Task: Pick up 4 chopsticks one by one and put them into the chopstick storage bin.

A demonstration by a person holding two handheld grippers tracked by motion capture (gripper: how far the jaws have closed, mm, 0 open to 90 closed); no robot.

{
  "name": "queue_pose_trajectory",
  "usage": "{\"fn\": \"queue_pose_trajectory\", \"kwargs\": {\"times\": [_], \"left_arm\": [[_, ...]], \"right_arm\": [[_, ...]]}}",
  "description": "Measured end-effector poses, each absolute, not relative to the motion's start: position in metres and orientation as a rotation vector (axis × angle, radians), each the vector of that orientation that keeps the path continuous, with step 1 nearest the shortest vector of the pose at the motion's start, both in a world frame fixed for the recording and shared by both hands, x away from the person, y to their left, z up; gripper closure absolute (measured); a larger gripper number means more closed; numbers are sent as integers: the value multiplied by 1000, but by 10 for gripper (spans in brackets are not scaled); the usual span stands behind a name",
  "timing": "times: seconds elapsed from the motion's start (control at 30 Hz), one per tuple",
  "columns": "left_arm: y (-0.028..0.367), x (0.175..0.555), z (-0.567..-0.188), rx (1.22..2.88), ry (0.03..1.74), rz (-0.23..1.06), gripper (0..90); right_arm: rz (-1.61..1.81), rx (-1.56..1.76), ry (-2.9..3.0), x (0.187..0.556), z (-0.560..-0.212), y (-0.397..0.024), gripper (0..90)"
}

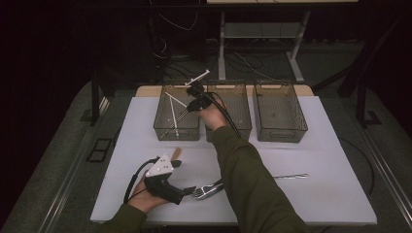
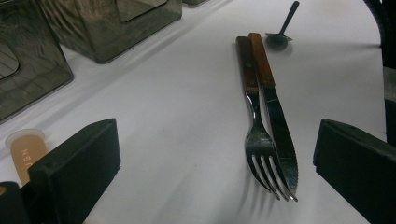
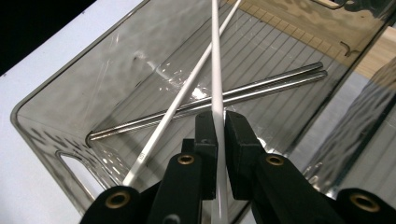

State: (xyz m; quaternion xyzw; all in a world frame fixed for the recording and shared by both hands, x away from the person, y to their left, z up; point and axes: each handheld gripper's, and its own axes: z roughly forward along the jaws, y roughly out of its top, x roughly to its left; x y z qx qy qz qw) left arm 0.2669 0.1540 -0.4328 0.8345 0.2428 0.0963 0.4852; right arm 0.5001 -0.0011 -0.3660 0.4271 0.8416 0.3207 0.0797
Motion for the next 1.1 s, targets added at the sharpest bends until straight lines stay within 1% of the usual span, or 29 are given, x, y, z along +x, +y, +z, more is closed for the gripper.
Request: {"fn": "queue_pose_trajectory", "kwargs": {"times": [0.23, 0.3, 0.33, 0.37, 0.43, 0.6, 0.63, 0.7, 0.87, 1.03, 1.1], "left_arm": [[154, 266, -433, 2032, 591, 233, 0], [154, 266, -433, 2031, 591, 233, 0], [154, 266, -433, 2031, 590, 233, 0], [154, 266, -433, 2032, 590, 233, 0], [154, 267, -433, 2034, 590, 232, 0], [154, 266, -433, 2032, 589, 237, 0], [154, 266, -433, 2032, 589, 237, 0], [154, 266, -433, 2032, 589, 238, 0], [153, 266, -433, 2040, 588, 245, 0], [153, 266, -434, 2045, 586, 247, 0], [152, 266, -434, 2043, 593, 245, 0]], "right_arm": [[957, 1278, 2521, 499, -373, 7, 840], [969, 1270, 2509, 499, -374, 6, 820], [989, 1264, 2489, 499, -373, 6, 739], [1004, 1267, 2483, 498, -372, 5, 714], [1020, 1251, 2496, 497, -369, 5, 633], [1075, 1197, 2559, 492, -364, -1, 524], [1078, 1179, 2563, 490, -363, -3, 515], [1094, 1146, 2556, 484, -363, -6, 468], [1153, 1067, 2566, 469, -361, -20, 414], [1187, 983, 2555, 448, -359, -36, 328], [1218, 982, 2544, 441, -359, -45, 322]]}}
